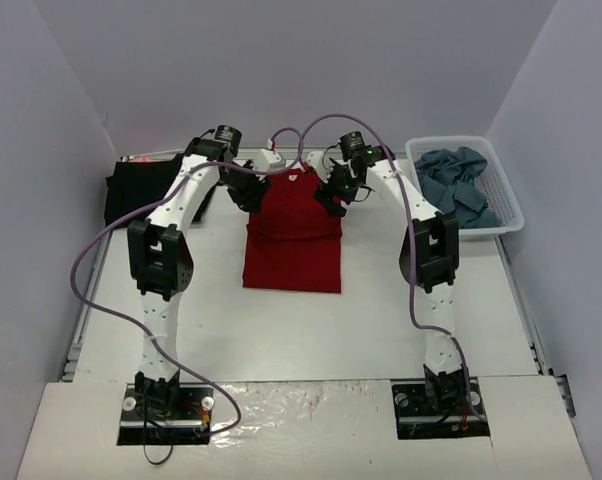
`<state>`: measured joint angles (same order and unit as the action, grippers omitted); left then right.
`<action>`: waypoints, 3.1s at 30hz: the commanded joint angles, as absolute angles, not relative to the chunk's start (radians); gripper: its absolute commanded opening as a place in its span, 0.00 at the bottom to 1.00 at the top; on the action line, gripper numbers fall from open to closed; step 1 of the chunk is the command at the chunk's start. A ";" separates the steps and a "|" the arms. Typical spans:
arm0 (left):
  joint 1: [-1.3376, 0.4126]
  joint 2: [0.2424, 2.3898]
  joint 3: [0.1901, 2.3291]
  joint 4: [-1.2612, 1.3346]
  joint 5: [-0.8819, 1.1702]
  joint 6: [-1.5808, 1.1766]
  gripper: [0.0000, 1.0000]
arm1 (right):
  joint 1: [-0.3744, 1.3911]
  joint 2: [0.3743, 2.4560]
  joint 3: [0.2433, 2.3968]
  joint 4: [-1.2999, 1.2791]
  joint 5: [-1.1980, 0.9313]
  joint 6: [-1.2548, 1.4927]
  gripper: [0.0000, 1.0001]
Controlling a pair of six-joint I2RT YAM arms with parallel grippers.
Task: Fold and stack the t-shirts
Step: Fold the folded rectangular tshirt in 1/3 of the way, then grab one side of the 2/3 rectangular tshirt with both arms
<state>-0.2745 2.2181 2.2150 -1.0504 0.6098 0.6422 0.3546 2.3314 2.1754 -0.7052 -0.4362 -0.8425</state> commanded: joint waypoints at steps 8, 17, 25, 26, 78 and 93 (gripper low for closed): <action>-0.256 1.832 1.757 -0.868 0.643 0.583 0.36 | 0.409 1.993 1.852 -0.591 -0.413 -0.710 0.51; -0.016 1.665 1.568 -0.924 0.779 0.552 0.37 | 0.529 2.071 1.825 -0.600 -0.486 -0.663 0.00; 0.106 1.502 1.424 -0.907 0.706 0.552 0.37 | 0.561 2.203 1.876 -0.632 -0.534 -0.641 0.00; 0.109 1.488 1.413 -0.901 0.701 0.546 0.37 | 0.564 2.223 1.879 -0.635 -0.537 -0.641 0.00; -0.373 1.391 1.009 -0.516 0.427 0.649 0.43 | 0.483 1.551 1.240 -0.647 -0.331 -0.561 0.57; -0.431 1.578 0.962 -0.390 0.420 0.650 0.43 | 0.341 1.545 1.212 -0.644 -0.394 -0.588 0.61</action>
